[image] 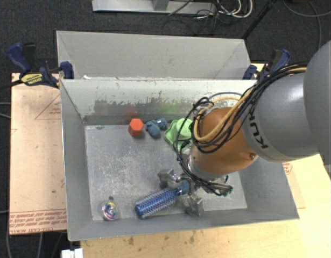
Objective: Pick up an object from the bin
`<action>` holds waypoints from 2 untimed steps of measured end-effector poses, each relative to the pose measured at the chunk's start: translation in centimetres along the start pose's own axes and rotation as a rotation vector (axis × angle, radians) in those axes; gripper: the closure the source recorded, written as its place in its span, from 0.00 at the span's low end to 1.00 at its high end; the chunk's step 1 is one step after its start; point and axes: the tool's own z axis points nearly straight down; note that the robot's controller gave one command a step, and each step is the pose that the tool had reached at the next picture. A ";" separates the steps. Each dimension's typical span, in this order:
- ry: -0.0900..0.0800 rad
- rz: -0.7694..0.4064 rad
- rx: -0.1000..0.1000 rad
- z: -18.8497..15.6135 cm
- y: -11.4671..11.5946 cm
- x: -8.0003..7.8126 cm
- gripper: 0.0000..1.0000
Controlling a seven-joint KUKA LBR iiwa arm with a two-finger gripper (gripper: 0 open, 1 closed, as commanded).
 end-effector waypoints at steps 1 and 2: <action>0.003 0.001 -0.002 -0.1 -0.1 -0.3 0.00; 0.008 0.002 -0.005 0.0 0.0 -0.1 1.00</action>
Offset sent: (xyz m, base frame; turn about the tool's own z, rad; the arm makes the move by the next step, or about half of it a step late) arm 0.0000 0.0000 0.0000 0.0000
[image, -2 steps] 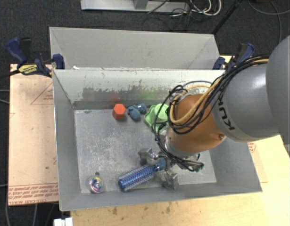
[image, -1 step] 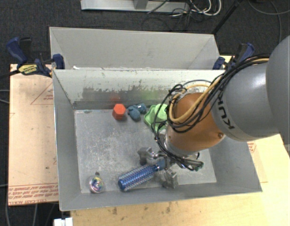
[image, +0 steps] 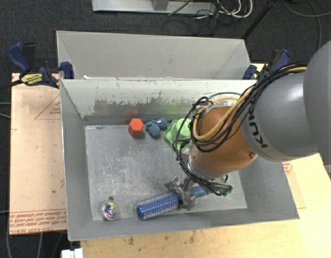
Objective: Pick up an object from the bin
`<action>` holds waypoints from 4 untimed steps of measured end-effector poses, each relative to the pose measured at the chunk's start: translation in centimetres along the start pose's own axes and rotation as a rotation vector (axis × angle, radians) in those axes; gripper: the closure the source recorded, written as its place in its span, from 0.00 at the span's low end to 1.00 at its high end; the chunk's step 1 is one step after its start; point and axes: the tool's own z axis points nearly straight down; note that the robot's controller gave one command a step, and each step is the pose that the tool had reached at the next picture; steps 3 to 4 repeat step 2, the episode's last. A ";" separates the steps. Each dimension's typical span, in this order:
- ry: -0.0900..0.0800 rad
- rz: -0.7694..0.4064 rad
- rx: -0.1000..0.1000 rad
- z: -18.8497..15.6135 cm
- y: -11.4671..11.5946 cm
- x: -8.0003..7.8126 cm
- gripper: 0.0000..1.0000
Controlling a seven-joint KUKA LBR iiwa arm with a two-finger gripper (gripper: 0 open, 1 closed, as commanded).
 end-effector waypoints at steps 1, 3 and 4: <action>0.001 0.001 0.000 -0.5 0.0 -0.1 1.00; -0.003 0.004 0.003 -12.0 -0.1 -0.3 1.00; -0.003 0.004 0.003 -12.0 -0.1 -0.3 1.00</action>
Offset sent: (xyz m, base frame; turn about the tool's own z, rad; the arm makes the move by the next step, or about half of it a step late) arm 0.0001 -0.0001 0.0058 0.0000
